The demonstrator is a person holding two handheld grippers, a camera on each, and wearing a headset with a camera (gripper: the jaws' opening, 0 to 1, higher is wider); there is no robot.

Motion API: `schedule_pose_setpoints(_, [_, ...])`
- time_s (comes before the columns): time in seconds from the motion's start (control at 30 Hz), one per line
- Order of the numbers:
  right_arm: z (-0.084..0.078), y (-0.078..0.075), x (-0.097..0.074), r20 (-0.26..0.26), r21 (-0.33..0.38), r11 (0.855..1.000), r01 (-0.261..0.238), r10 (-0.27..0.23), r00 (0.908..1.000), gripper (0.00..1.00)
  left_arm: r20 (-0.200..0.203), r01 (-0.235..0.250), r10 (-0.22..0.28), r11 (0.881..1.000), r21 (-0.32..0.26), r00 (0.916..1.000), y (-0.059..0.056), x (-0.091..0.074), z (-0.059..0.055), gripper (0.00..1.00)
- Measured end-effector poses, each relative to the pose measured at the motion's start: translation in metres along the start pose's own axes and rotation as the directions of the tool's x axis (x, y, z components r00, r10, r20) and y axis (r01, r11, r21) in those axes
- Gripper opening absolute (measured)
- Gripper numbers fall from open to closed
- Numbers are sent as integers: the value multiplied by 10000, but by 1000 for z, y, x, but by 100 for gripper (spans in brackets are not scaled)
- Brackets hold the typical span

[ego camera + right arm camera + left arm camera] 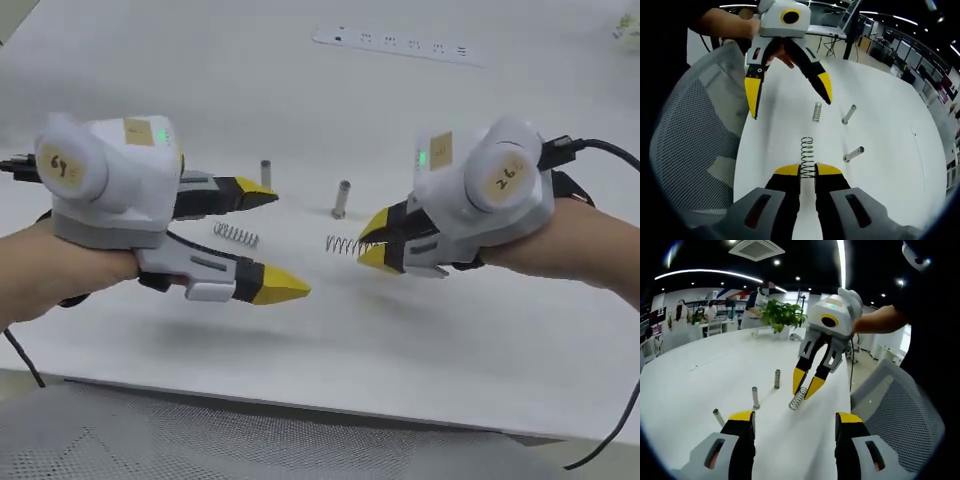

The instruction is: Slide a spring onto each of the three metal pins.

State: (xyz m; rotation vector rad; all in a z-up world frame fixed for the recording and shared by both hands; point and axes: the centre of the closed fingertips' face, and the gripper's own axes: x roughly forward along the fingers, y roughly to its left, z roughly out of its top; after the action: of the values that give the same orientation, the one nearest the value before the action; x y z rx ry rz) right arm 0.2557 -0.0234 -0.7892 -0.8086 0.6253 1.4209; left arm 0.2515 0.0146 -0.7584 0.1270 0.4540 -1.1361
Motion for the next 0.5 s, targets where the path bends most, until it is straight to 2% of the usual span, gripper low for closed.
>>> schedule_pose_setpoints(0.23, [4, 2, -8, 174, -40, 10000, 76, -76, 9998, 8, 84, 511, -513, 9985, 181, 9986, -7, 16, 5, 45])
schedule_pose_setpoints(0.33, [5, 1, -11, 238, -38, 9999, 155, -154, 9996, 8, -2, 561, -561, 9982, 226, 9984, -7, 21, 5, 41])
schedule_pose_setpoints(0.5, [7, 2, -14, 318, -100, 9998, 186, -182, 9993, 8, 118, 625, -628, 9977, 277, 9980, -8, 25, 9, 32])
